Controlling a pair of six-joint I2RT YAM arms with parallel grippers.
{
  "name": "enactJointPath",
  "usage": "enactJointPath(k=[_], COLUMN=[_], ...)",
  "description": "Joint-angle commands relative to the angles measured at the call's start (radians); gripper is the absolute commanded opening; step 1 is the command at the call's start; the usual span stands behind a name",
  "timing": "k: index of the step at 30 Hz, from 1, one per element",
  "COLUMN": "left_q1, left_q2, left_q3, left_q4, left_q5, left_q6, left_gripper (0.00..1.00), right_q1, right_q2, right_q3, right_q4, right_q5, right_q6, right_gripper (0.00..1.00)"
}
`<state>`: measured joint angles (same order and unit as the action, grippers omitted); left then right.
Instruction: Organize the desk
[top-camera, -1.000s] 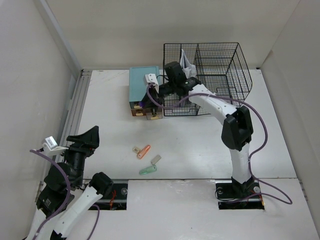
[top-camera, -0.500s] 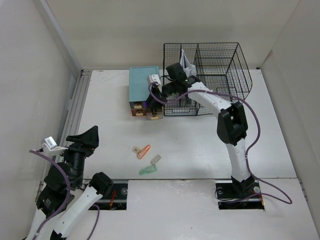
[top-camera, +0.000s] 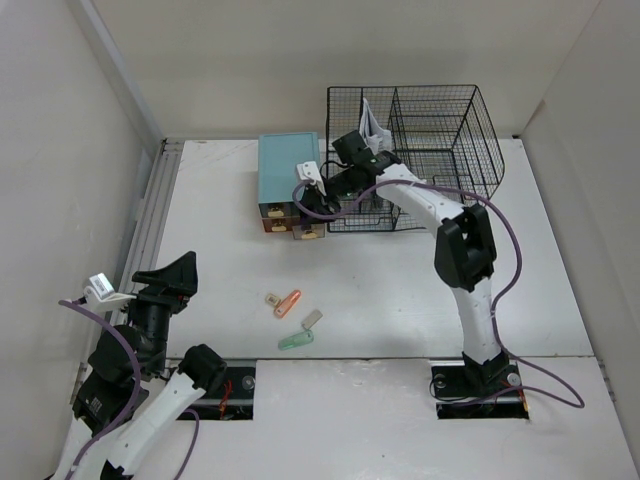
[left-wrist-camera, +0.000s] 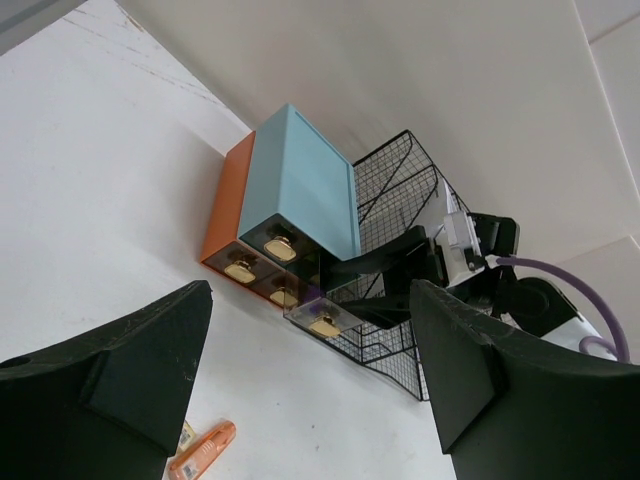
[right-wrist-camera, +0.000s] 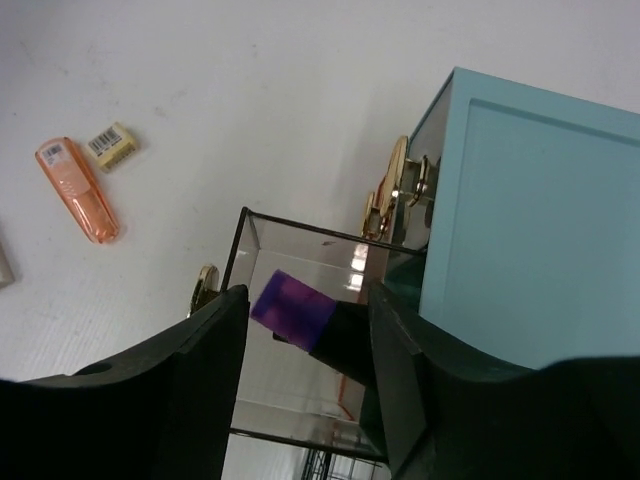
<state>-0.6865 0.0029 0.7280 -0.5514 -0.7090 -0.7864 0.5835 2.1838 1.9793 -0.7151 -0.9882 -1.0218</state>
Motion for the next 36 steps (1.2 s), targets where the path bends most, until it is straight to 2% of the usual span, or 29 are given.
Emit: enactJointPath(k=[1, 3, 6, 7, 10, 13, 14, 17, 19, 21, 27, 30, 33, 36], left_q1=[-0.002, -0.002, -0.002, -0.002, -0.002, -0.002, -0.002, -0.002, -0.002, -0.002, -0.002, -0.002, -0.002, -0.002], left_q2=[-0.201, -0.201, -0.201, -0.201, -0.201, -0.201, -0.201, -0.201, -0.201, -0.201, -0.182, -0.172, -0.172, -0.162], left_q3=[0.016, 0.016, 0.016, 0.016, 0.016, 0.016, 0.016, 0.016, 0.016, 0.005, -0.064, -0.105, -0.134, -0.144], left_q4=[0.01, 0.01, 0.01, 0.01, 0.01, 0.01, 0.01, 0.01, 0.01, 0.019, 0.077, 0.105, 0.128, 0.128], left_q5=[-0.01, -0.01, -0.01, -0.01, -0.01, -0.01, -0.01, -0.001, -0.001, 0.022, 0.088, 0.109, 0.131, 0.131], left_q6=[0.01, 0.001, 0.001, 0.001, 0.001, 0.001, 0.001, 0.001, 0.001, 0.001, -0.037, -0.057, -0.066, -0.077], left_gripper=[0.78, 0.78, 0.78, 0.78, 0.78, 0.78, 0.78, 0.78, 0.78, 0.78, 0.77, 0.77, 0.82, 0.93], right_q1=[0.001, 0.022, 0.051, 0.052, 0.076, 0.076, 0.076, 0.085, 0.096, 0.117, 0.19, 0.213, 0.213, 0.222], right_q2=[-0.097, -0.136, -0.215, -0.241, -0.331, -0.312, -0.294, -0.208, -0.196, -0.196, -0.236, -0.259, -0.246, -0.236], right_q3=[-0.011, -0.011, -0.066, -0.091, -0.203, -0.186, -0.174, -0.135, -0.171, -0.21, -0.335, -0.372, -0.372, -0.361], right_q4=[-0.02, -0.02, 0.041, 0.096, 0.19, 0.117, 0.027, -0.105, -0.127, -0.055, 0.193, 0.313, 0.393, 0.442], right_q5=[-0.001, -0.001, 0.046, 0.055, 0.089, 0.047, 0.034, 0.034, 0.062, 0.12, 0.466, 0.563, 0.657, 0.747], right_q6=[-0.044, -0.031, 0.043, 0.06, 0.147, 0.158, 0.146, 0.068, 0.057, 0.057, 0.247, 0.314, 0.364, 0.396], right_gripper=[0.57, 0.55, 0.31, 0.18, 0.03, 0.01, 0.0, 0.0, 0.0, 0.0, 0.0, 0.0, 0.0, 0.0])
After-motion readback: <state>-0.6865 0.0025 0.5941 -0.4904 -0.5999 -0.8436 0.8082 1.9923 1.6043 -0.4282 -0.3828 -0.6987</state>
